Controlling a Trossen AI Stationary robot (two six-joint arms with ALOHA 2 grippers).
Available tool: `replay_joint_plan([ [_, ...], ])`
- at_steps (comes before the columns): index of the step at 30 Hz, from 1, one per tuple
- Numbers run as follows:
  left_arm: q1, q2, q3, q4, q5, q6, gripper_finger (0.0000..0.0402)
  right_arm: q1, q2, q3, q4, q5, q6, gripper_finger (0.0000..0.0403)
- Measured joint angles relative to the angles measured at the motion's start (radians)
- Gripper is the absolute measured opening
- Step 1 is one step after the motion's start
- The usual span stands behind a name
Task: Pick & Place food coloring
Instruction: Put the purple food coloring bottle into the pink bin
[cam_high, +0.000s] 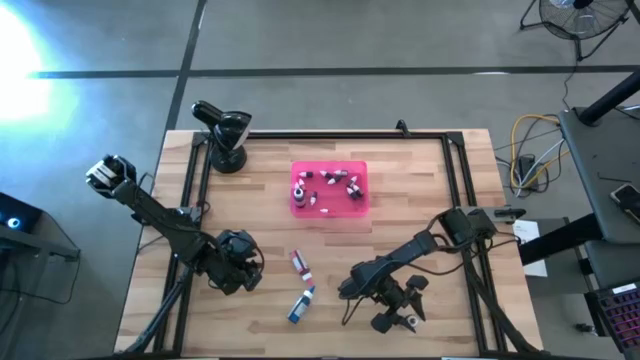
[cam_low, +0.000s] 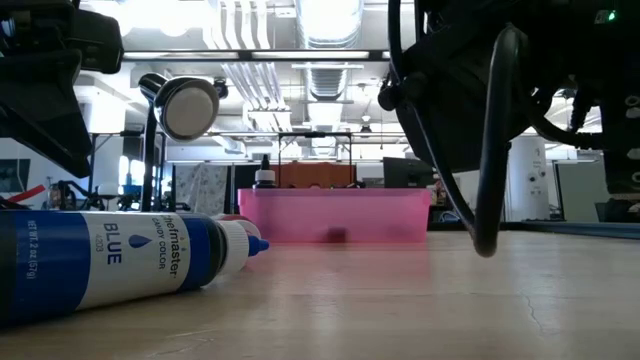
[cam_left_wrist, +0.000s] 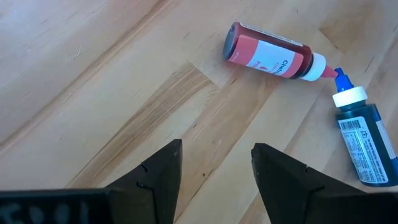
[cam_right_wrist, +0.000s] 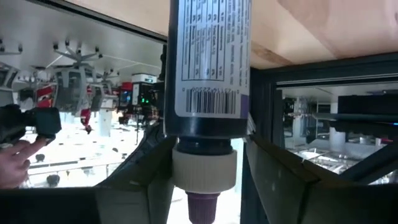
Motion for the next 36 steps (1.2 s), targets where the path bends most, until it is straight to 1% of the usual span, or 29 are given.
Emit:
replay_joint_plan([
  [3, 0.000, 0.000, 0.000, 0.000, 0.000, 0.000, 0.0170, 0.000, -0.004, 0.000, 0.001, 0.012, 0.000, 0.0200],
  [5, 0.000, 0.000, 0.000, 0.000, 0.000, 0.000, 0.0170, 0.000, -0.014, 0.000, 0.003, 0.039, -0.002, 0.0208],
  [10, 0.000, 0.000, 0.000, 0.000, 0.000, 0.000, 0.0170, 0.000, -0.065, 0.003, 0.013, 0.157, 0.039, 0.0222],
  [14, 0.000, 0.000, 0.000, 0.001, 0.000, 0.000, 0.0170, 0.000, -0.115, 0.003, 0.088, 0.185, 0.114, 0.0231],
  [16, -0.001, 0.000, 0.000, 0.003, -0.001, 0.001, 0.0170, 0.000, -0.137, 0.003, 0.157, 0.189, 0.171, 0.0236],
  [19, -0.001, 0.000, 0.000, 0.004, -0.004, 0.001, 0.0170, 0.000, -0.170, 0.004, 0.256, 0.239, 0.268, 0.0244],
  [22, -0.001, 0.000, 0.000, 0.007, -0.004, 0.001, 0.0170, 0.004, -0.221, 0.005, 0.329, 0.339, 0.355, 0.0253],
  [27, -0.001, 0.000, 0.000, 0.011, -0.004, 0.001, 0.0170, 0.036, -0.318, 0.006, 0.317, 0.600, 0.518, 0.0259],
  [30, -0.001, 0.000, 0.000, 0.011, -0.004, 0.001, 0.0170, 0.075, -0.364, 0.000, 0.314, 0.723, 0.610, 0.0259],
  [32, -0.001, 0.000, 0.000, 0.011, -0.004, 0.001, 0.0170, 0.106, -0.381, -0.002, 0.313, 0.766, 0.670, 0.0259],
  [36, -0.001, 0.000, 0.000, 0.012, -0.003, 0.003, 0.0170, 0.180, -0.387, -0.003, 0.346, 0.757, 0.706, 0.0259],
])
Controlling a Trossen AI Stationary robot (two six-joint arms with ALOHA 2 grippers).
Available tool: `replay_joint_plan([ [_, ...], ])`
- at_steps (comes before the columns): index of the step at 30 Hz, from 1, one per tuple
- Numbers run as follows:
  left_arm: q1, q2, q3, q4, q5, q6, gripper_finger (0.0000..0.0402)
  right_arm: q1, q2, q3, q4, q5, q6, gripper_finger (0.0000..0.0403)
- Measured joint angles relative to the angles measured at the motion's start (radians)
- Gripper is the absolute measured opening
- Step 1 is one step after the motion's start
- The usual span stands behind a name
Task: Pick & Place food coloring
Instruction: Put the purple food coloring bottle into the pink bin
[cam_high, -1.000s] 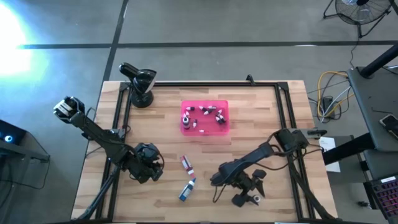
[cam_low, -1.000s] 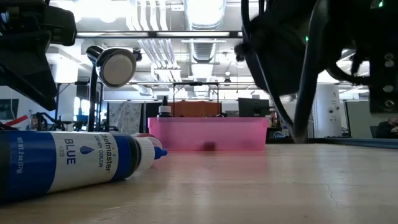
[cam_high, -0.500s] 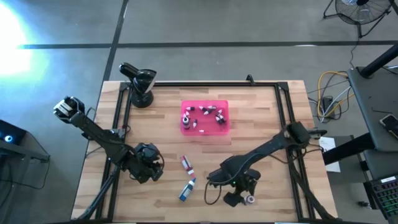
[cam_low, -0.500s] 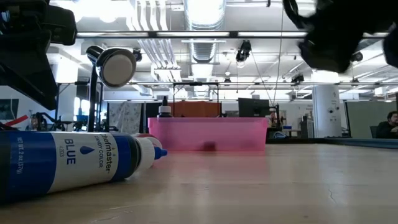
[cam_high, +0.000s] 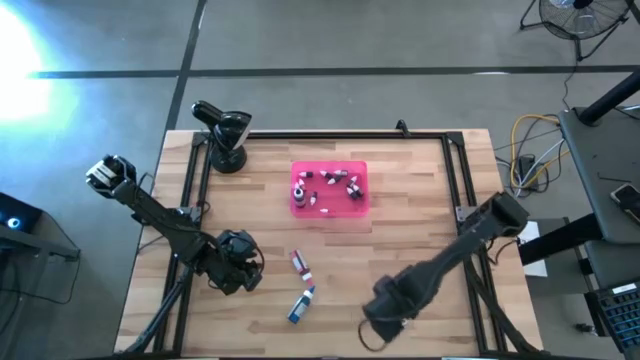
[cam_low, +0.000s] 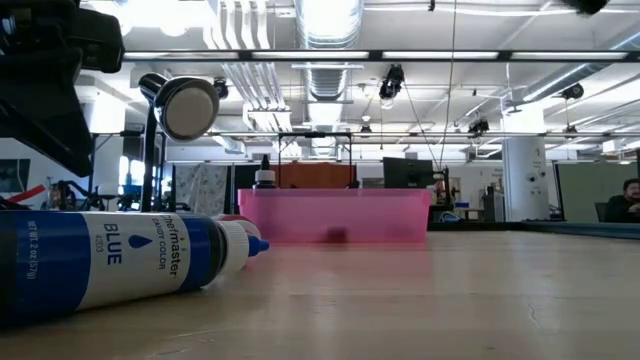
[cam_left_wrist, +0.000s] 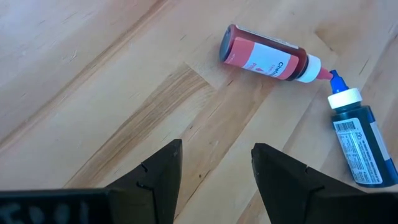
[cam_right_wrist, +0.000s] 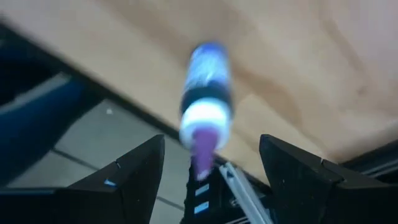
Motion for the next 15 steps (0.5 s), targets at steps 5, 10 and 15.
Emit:
replay_joint_plan([
  [5, 0.000, 0.000, 0.000, 0.001, 0.014, 0.020, 0.0170, 0.068, 0.000, 0.017, 0.060, 0.092, -0.016, 0.0259],
  [10, 0.000, 0.000, 0.000, 0.003, 0.021, 0.034, 0.0170, 0.127, 0.000, 0.008, 0.052, 0.233, -0.171, 0.0259],
  [15, 0.000, 0.000, 0.000, 0.004, 0.022, 0.034, 0.0170, 0.151, 0.012, 0.004, 0.033, 0.239, -0.285, 0.0258],
])
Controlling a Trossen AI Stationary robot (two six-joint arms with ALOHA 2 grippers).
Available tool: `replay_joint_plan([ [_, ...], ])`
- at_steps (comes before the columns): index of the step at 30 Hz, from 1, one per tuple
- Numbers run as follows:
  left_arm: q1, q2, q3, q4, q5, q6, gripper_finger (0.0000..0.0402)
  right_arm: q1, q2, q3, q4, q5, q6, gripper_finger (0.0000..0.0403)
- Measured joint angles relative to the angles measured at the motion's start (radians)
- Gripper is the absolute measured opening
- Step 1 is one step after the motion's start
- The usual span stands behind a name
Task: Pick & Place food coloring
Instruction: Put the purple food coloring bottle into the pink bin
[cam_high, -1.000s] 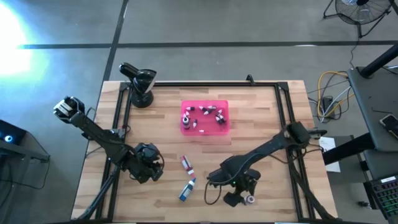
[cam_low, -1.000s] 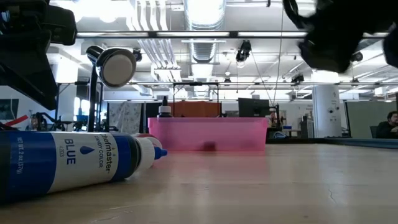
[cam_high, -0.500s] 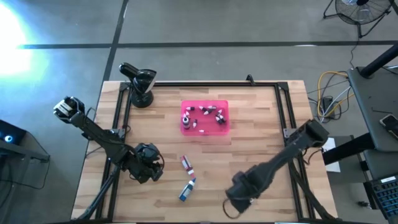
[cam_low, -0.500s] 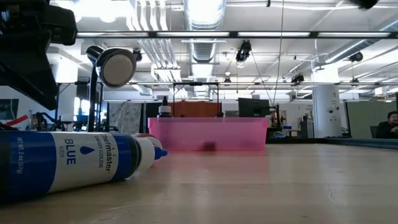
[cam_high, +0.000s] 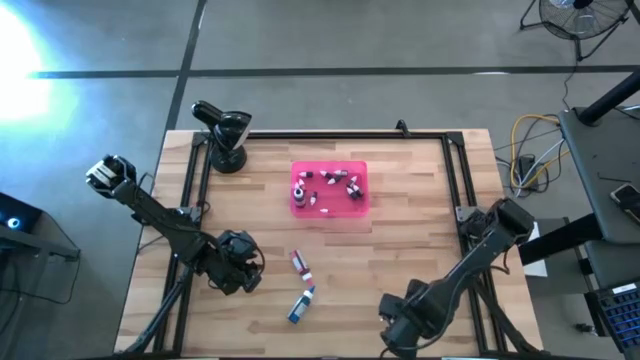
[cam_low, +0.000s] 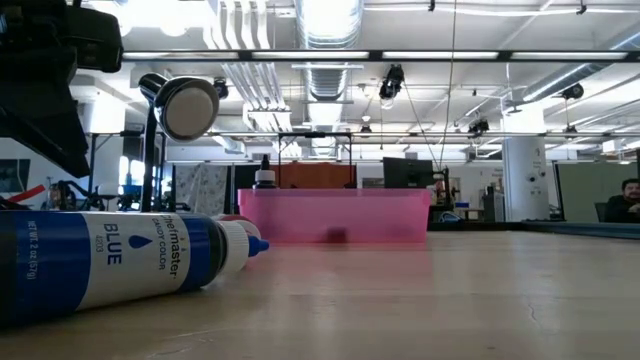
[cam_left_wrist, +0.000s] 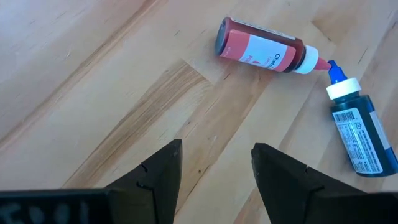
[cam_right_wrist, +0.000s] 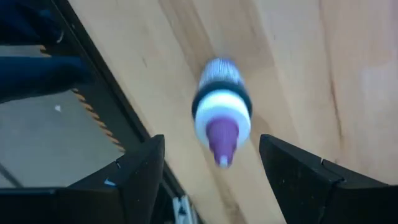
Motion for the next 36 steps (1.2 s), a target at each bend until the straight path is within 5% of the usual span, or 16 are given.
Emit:
replay_joint_plan([
  [7, 0.001, 0.000, 0.000, 0.000, 0.011, -0.012, 0.0170, 0.013, 0.003, 0.000, 0.003, 0.134, -0.069, 0.0258],
  [36, 0.000, 0.000, 0.000, 0.000, 0.013, -0.023, 0.0170, 0.024, 0.003, -0.005, 0.015, 0.128, -0.141, 0.0192],
])
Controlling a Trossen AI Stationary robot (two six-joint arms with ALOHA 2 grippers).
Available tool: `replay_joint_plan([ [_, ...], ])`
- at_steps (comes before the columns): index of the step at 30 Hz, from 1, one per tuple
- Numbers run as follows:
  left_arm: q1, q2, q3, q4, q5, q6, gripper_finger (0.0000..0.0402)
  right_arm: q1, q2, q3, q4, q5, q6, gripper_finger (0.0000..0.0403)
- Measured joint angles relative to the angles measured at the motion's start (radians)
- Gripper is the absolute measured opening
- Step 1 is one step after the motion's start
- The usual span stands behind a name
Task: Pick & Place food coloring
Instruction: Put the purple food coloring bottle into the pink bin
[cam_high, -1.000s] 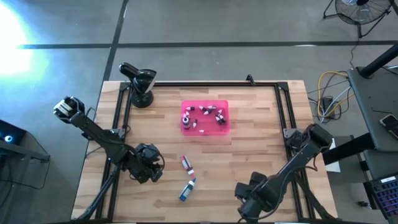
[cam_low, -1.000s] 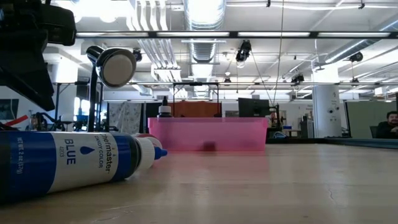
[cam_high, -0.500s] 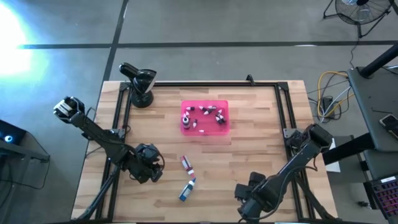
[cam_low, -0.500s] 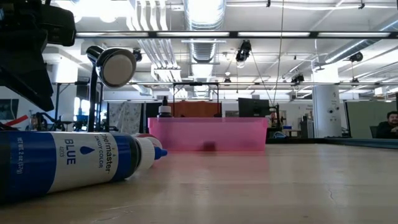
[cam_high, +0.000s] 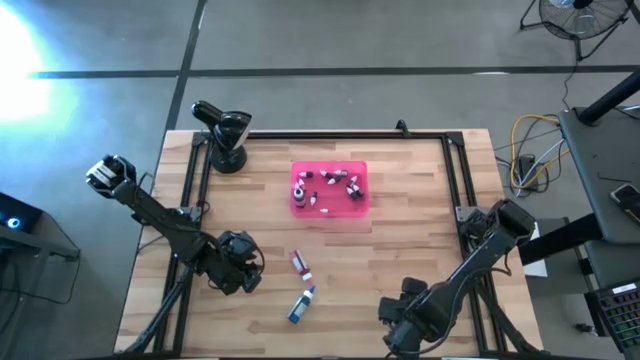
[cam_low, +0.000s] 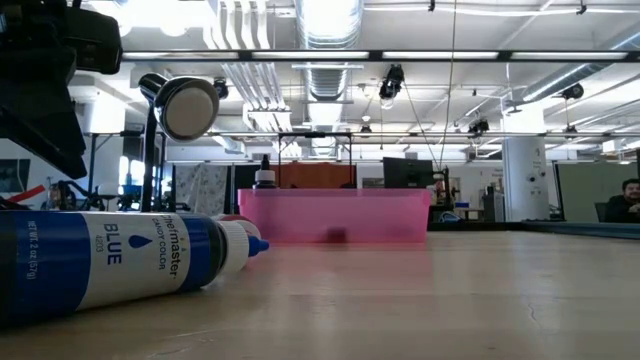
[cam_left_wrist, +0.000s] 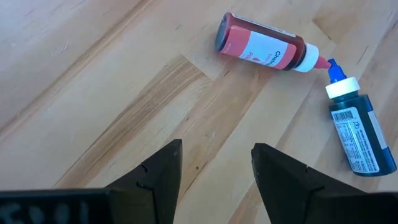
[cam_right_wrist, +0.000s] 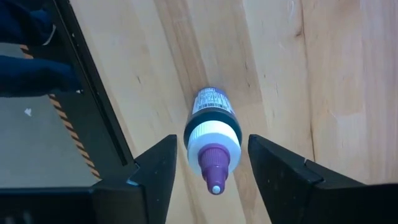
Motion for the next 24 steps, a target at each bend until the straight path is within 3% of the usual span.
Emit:
replay_joint_plan([
  [8, 0.000, 0.000, 0.000, 0.000, -0.001, 0.000, 0.0170, 0.002, 0.000, 0.000, -0.002, 0.000, 0.000, 0.0169],
  [18, 0.000, 0.000, 0.000, 0.000, -0.001, 0.000, 0.0170, -0.008, 0.000, 0.000, -0.002, -0.001, 0.003, 0.0103],
  [24, 0.000, 0.000, 0.000, 0.000, -0.001, 0.000, 0.0170, -0.079, -0.008, 0.000, -0.005, 0.059, 0.105, 0.0102],
])
